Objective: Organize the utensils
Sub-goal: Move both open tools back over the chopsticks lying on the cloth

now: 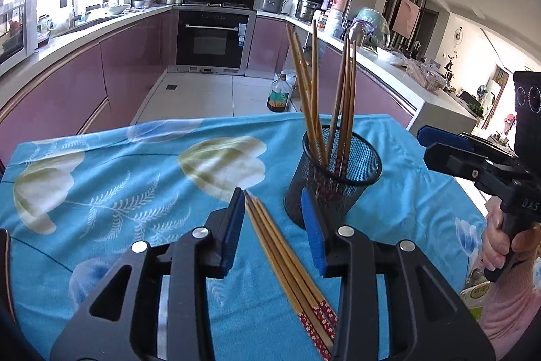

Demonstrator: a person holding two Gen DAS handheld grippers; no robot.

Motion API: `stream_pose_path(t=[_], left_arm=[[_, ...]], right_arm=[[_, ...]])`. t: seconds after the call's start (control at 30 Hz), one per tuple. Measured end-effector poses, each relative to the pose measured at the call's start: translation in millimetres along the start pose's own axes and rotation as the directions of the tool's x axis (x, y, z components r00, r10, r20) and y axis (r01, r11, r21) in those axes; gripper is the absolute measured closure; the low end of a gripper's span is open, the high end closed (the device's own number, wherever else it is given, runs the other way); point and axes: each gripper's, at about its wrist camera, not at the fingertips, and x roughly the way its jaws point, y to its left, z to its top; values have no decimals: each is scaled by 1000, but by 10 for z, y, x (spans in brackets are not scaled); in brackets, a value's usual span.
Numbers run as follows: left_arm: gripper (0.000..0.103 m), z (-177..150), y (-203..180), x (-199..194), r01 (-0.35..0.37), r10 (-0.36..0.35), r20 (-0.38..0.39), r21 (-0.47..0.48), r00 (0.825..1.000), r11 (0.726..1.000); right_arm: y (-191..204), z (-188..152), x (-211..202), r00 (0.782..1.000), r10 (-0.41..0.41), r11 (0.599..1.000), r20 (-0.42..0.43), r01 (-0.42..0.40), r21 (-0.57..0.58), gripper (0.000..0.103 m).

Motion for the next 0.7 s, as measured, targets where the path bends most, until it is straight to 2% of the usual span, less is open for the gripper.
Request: stream_pose_path(t=[0.17,0.33,0.57,0.7], left_arm=[[66,-248,65,54,-3,2,-51,-24,999,1000],[64,-441,64,119,-19,18,-90,-19,996,1000],[64,-645,72,222,-20,16,-148,-26,989,999],[64,-722,76,235,-15,10,-160,-33,987,999]], right_arm=[[107,-256,214,996,19,1000,-92,-19,5,63],[162,-545,503,981,24,999,-193,-15,47,63],[292,-774,745,959,6,998,-282,10,56,63],[375,-838,809,953,-20,999,-301,31,31,63]])
